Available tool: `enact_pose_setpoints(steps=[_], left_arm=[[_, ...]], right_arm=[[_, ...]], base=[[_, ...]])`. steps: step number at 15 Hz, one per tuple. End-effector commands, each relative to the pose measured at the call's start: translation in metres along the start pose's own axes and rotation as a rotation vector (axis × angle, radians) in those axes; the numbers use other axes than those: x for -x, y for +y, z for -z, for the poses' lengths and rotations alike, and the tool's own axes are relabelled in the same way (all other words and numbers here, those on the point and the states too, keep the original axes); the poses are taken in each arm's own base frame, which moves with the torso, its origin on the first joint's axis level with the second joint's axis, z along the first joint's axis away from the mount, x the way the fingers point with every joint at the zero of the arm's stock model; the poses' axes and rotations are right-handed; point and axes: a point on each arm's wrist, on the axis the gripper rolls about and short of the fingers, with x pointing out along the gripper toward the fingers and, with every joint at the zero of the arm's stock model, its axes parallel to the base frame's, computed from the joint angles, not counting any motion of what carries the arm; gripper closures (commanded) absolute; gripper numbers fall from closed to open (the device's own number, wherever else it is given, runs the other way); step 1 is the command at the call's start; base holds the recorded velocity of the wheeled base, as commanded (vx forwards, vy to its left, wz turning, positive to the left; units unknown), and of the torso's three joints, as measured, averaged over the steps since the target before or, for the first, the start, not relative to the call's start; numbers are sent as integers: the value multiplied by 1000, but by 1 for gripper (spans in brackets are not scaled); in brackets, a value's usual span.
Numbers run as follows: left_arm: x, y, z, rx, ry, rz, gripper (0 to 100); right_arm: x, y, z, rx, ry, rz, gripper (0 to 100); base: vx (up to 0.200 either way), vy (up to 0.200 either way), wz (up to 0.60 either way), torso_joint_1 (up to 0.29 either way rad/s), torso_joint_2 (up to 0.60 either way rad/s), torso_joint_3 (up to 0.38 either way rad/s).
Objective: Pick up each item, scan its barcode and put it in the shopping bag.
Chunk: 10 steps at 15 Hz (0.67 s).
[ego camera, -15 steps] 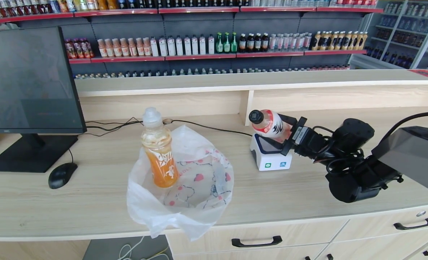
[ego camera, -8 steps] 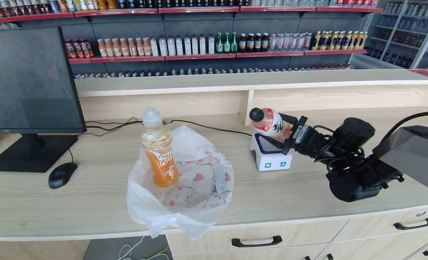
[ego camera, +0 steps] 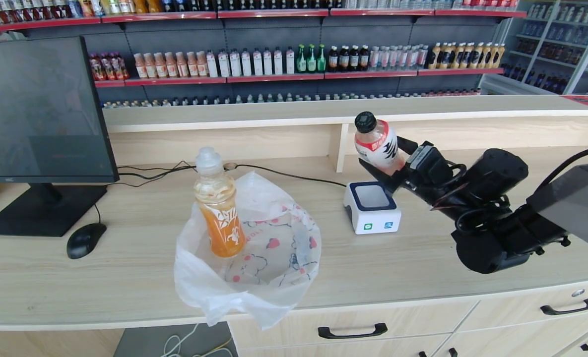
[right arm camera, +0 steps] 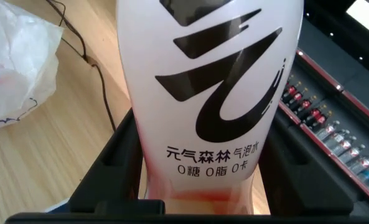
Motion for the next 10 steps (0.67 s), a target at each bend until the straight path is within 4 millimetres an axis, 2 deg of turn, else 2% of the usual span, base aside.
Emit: enact_pose_setpoints(steps=[1, 6, 10], left_arm=[[0, 0, 0, 0, -1, 0, 0], [0, 0, 0, 1, 1, 0, 0], [0, 0, 0, 1, 1, 0, 0]], right_arm=[[-5, -5, -29, -56, -22, 63, 100], [-10, -14, -63, -234, -20, 235, 100], [-7, -5, -85, -486, 6, 362, 100]], base=[[0, 0, 0, 0, 0, 0], [0, 0, 0, 0, 0, 0], [0, 0, 0, 0, 0, 0]])
